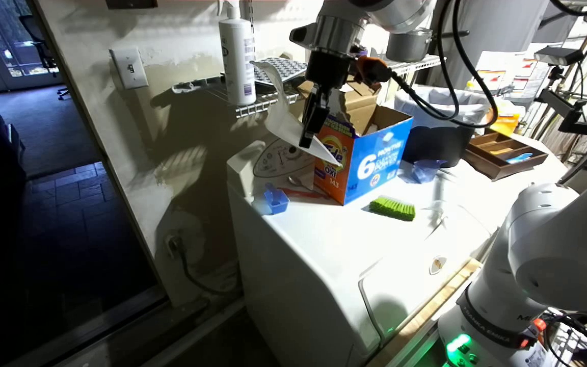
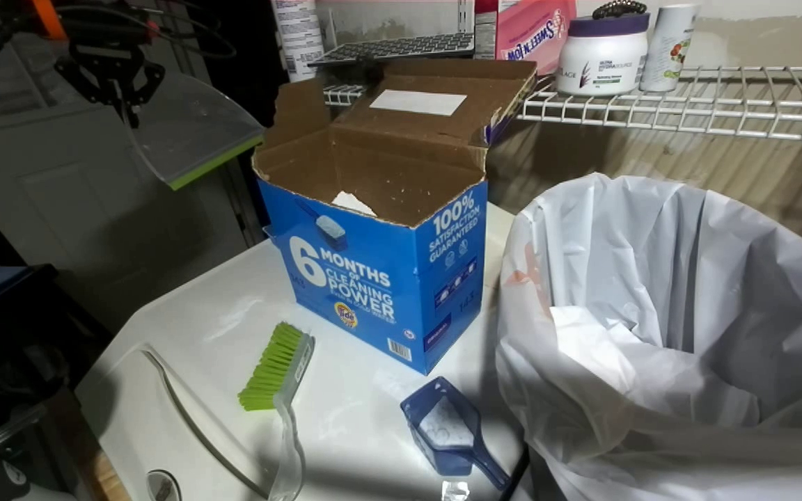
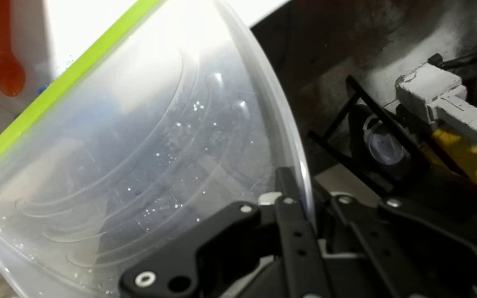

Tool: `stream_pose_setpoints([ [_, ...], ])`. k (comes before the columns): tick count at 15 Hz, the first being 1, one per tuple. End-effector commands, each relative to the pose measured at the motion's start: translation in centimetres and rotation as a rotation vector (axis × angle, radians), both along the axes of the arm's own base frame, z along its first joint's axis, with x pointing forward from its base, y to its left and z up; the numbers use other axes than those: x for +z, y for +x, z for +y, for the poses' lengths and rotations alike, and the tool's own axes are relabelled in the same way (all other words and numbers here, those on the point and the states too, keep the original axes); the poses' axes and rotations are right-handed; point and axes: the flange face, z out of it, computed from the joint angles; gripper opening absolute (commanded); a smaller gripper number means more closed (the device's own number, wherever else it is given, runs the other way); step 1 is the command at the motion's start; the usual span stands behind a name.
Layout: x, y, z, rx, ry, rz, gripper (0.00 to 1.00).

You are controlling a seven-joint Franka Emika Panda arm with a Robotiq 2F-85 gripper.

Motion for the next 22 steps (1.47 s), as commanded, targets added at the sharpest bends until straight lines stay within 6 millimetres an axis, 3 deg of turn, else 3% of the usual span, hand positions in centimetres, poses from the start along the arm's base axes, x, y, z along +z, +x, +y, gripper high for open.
stream_pose_setpoints([
  [1, -0.1, -0.2, 0.1, 0.018, 0.037, 0.016, 0.02],
  [10, 5.3, 3.0, -4.4, -0.020, 0.428, -0.090, 0.02],
  [16, 8.2, 5.3, -5.0, 0.006, 0.648, -0.047, 0.02],
  [22, 9.6, 7.4, -5.5, 0.007, 0.673, 0.160, 0.02],
])
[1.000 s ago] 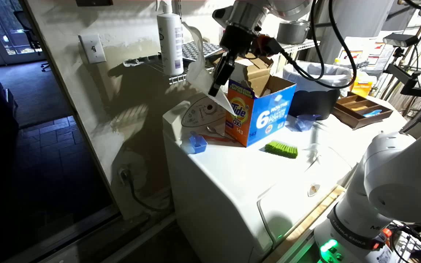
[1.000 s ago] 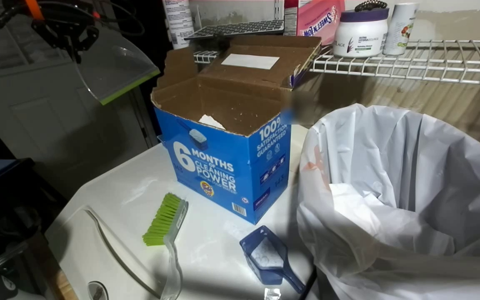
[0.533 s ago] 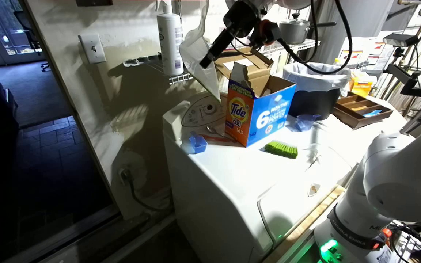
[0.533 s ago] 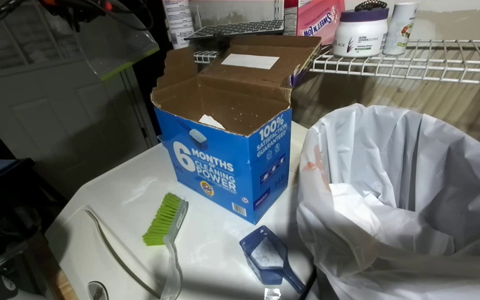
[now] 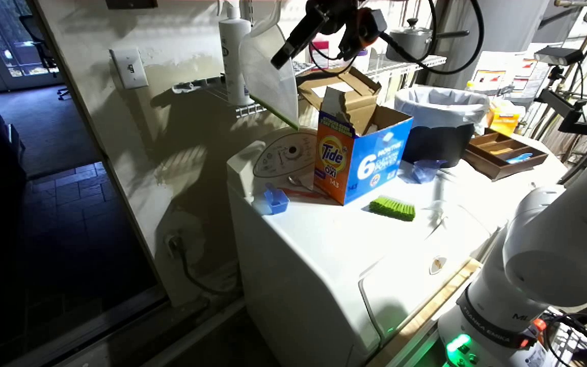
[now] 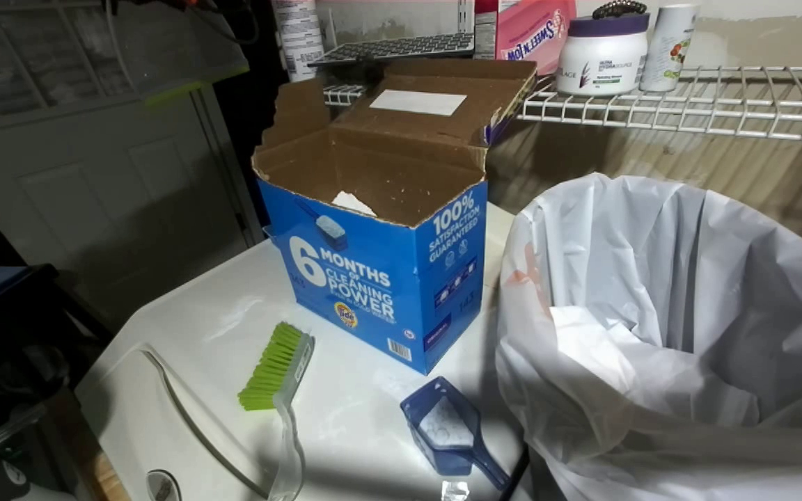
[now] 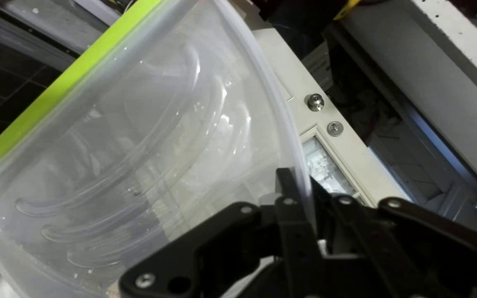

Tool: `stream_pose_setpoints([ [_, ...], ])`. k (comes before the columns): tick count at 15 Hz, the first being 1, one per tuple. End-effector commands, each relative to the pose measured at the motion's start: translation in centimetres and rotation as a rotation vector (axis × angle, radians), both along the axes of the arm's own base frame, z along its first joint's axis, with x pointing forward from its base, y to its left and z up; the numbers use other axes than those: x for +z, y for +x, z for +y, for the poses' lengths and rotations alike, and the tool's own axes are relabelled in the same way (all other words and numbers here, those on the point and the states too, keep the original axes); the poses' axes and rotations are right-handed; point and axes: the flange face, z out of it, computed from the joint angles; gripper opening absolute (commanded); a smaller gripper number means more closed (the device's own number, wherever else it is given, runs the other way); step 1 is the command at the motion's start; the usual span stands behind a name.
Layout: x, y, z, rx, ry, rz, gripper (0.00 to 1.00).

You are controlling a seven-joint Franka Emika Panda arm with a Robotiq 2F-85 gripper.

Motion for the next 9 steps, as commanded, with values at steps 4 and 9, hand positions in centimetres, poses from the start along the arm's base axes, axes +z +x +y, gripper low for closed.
stream_pose_setpoints([
  [4, 0.2, 1.2, -0.4, 0.018, -0.009, 0.063, 0.07],
  [9, 1.3, 1.2, -0.9, 0.026, 0.010, 0.073, 0.02],
])
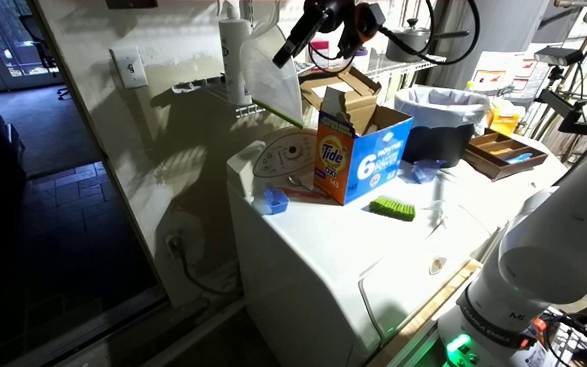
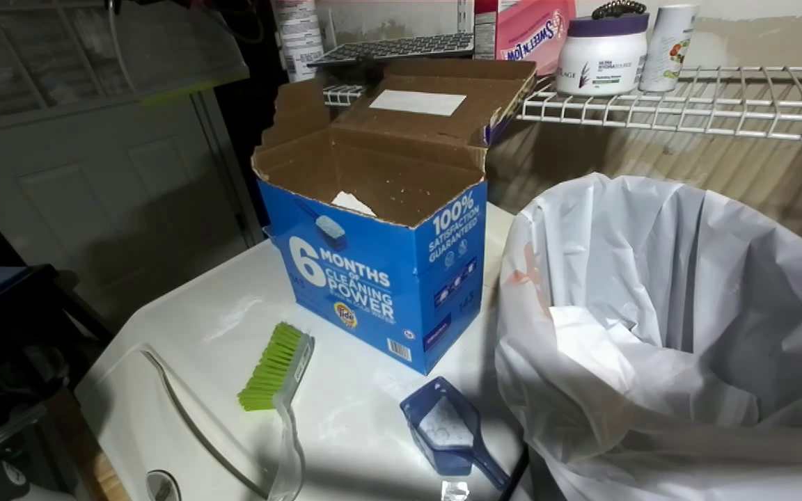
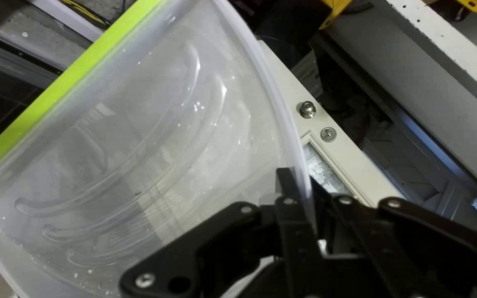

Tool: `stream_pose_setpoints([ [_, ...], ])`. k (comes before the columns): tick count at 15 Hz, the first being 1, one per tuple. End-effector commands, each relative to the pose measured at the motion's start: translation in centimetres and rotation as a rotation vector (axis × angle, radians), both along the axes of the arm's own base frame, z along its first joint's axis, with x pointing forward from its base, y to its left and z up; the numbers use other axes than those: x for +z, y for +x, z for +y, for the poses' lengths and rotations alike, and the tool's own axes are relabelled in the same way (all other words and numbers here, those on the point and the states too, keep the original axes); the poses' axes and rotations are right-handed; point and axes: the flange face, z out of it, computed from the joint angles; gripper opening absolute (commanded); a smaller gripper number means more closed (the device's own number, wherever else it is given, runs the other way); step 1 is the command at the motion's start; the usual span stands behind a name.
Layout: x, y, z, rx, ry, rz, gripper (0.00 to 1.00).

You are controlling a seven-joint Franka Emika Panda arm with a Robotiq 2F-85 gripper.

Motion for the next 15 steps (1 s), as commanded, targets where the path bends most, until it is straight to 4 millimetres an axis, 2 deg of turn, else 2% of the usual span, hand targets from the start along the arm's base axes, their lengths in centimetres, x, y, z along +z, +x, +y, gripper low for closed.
stream_pose_setpoints([
  [1, 1.5, 0.1, -0.7, 0.024, 0.042, 0.017, 0.02],
  [7, 3.9, 1.1, -0.9, 0.116, 0.140, 0.097, 0.02],
  [15, 3.4, 4.9, 0.4, 0.207, 0.310, 0.315, 0.02],
])
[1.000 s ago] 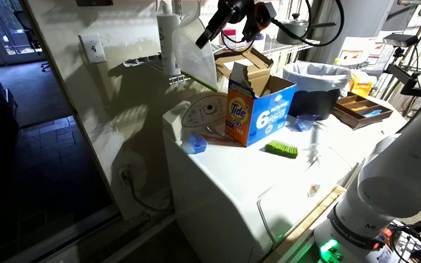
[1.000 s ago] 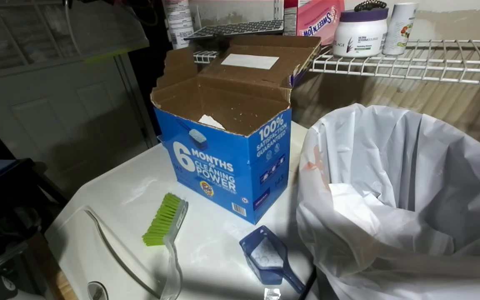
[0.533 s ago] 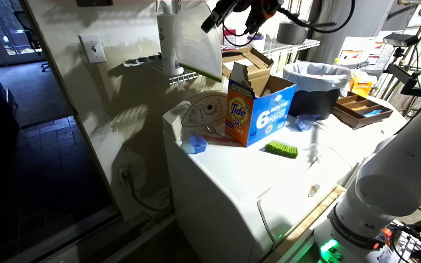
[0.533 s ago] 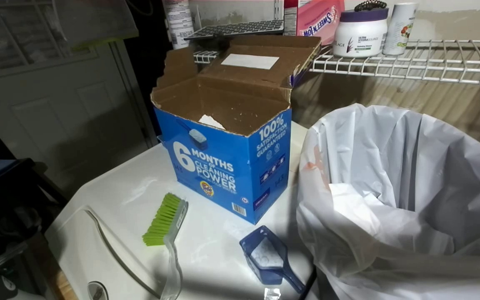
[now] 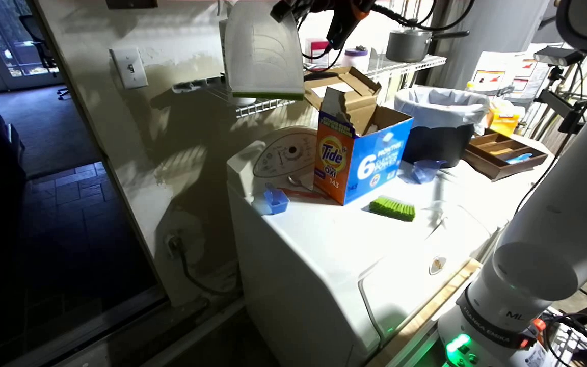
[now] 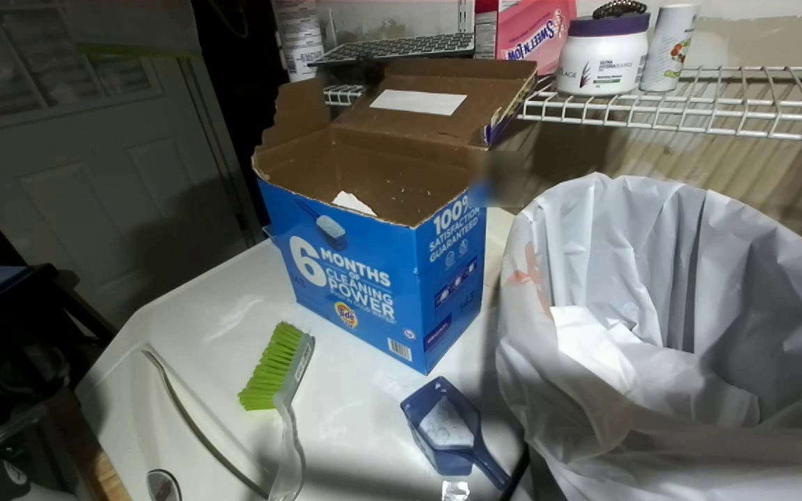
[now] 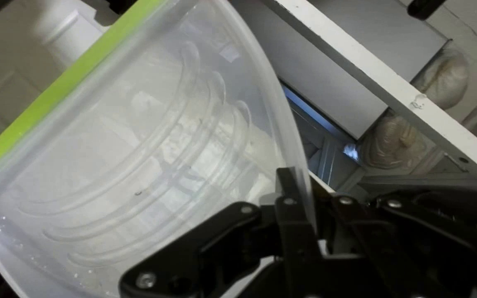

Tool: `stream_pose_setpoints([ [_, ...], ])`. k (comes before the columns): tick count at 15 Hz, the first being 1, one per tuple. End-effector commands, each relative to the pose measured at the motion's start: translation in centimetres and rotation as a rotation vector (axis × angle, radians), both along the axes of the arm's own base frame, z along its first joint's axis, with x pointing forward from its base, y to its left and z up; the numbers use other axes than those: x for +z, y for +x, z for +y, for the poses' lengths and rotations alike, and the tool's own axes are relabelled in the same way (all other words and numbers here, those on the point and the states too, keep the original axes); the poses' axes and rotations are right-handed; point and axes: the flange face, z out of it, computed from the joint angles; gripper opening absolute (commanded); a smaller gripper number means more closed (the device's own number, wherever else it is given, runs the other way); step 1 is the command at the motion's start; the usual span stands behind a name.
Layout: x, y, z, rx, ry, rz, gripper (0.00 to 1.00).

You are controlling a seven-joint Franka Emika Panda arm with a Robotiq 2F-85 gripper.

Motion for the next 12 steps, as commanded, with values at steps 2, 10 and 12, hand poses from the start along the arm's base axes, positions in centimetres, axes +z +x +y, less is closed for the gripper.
stream_pose_setpoints([
  [2, 0.9, 2.8, 0.9, 0.042, 0.068, 0.091, 0.02],
  [10, 1.9, 5.0, 3.6, 0.054, 0.087, 0.137, 0.02],
  [12, 2.0, 5.5, 3.8, 0.042, 0.088, 0.155, 0.02],
])
